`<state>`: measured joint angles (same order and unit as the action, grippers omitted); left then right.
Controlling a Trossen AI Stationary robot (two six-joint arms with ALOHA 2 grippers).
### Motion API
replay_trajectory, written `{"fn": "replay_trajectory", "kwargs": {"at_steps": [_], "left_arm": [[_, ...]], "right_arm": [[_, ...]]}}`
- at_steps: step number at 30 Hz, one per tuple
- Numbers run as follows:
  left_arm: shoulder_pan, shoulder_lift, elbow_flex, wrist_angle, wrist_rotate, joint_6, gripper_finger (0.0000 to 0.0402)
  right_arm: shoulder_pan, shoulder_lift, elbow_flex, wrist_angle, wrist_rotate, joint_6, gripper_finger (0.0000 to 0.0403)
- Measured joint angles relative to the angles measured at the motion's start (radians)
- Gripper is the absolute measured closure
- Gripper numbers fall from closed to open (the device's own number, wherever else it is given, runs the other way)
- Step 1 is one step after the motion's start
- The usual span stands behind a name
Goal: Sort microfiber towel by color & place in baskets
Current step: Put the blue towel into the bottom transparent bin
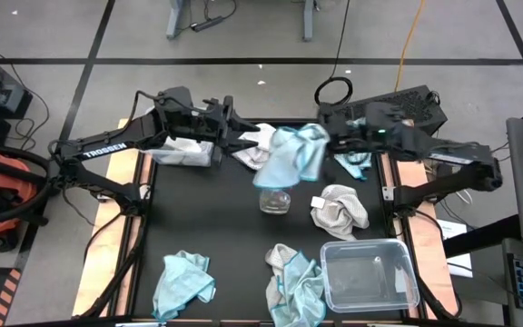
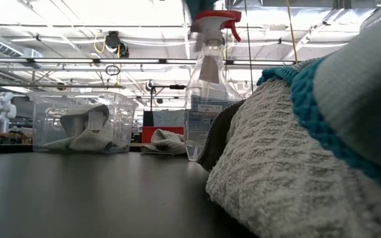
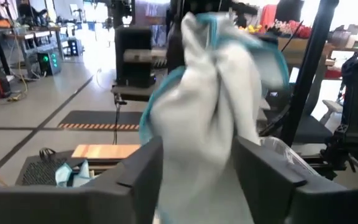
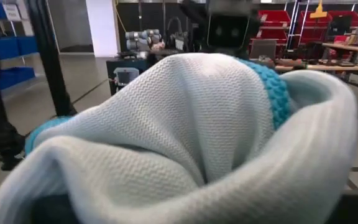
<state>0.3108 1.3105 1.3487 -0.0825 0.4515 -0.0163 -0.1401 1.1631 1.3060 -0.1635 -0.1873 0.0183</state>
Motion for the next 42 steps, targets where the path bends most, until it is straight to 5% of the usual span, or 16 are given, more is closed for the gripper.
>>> {"fn": "replay_trajectory", "kwargs": {"at_steps": [5,18,26,42], "left_arm": [[0.005,-0.006,0.000,-0.031,0.000,0.001,0.0172],[0.049,-0.005,0.000,-0.125,0.004,0.005,0.0171],[0.077,-0.005,0.000,-0.167,0.004,0.003,0.0171],[0.082,-0.005,0.000,-0.242,0.004,0.005,0.0171]], "right_arm": [[0.032,-0.145,0.000,-0.137,-0.012,0.061,0.0394],[0.134,-0.380,0.000,-0.435,-0.246,0.434,0.0395],[0.250,-0.370,0.000,-0.668,-0.263,0.575,0.0395],[0.524,-0.224,0.000,-0.820,-0.260,0.726,0.0395]]}}
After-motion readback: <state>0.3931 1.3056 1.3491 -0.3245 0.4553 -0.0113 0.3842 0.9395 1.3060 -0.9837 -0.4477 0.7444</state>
